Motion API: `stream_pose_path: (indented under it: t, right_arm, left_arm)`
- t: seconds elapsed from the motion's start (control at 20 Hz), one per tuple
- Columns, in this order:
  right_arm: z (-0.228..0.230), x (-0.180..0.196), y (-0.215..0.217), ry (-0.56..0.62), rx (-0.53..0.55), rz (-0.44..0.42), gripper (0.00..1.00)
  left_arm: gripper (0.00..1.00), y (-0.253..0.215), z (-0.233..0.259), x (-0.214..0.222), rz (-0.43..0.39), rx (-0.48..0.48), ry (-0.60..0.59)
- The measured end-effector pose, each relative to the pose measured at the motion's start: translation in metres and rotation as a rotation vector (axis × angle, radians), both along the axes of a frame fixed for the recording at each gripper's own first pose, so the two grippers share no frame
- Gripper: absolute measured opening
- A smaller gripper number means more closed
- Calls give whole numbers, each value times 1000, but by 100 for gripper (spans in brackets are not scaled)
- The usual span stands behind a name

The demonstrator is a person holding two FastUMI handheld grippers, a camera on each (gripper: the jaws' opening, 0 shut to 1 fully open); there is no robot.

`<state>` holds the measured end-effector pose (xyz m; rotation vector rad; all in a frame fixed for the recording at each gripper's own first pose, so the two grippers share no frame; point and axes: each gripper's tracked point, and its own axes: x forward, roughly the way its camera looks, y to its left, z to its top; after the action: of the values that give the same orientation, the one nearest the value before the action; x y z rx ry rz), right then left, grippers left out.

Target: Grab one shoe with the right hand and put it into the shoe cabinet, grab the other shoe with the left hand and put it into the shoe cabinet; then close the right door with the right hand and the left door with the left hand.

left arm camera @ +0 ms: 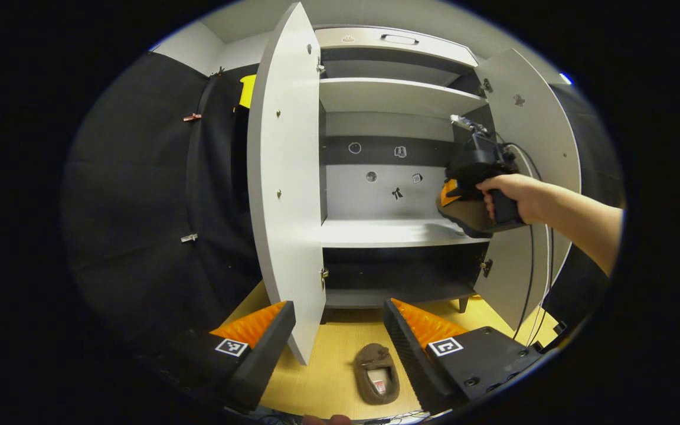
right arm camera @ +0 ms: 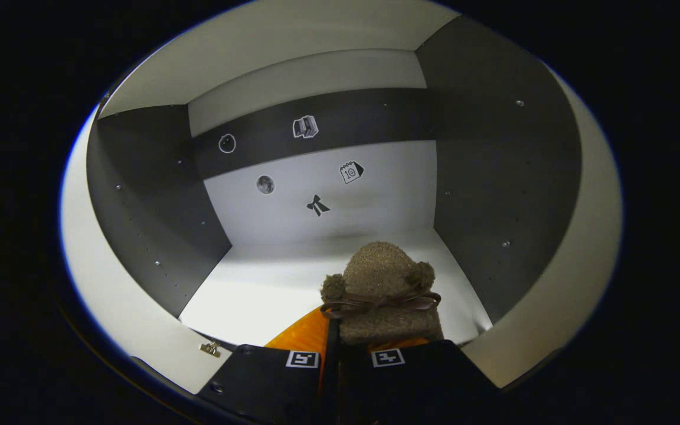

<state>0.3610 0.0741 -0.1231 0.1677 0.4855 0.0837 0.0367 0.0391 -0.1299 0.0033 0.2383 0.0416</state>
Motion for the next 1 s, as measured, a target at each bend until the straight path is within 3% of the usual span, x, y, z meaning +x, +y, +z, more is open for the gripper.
stream_pose_path:
  t: [0.45, 0.95, 1.0]
  right_arm:
    - [-36, 89, -5, 25, 4, -21, 17]
    - [-55, 101, 4, 86, 60, -42, 18]
    - [-52, 95, 5, 95, 69, -36, 23]
  left_arm:
    - [95, -5, -34, -12, 51, -22, 82]
    - [95, 0, -27, -12, 98, -17, 78]
    - [95, 0, -28, -13, 98, -18, 79]
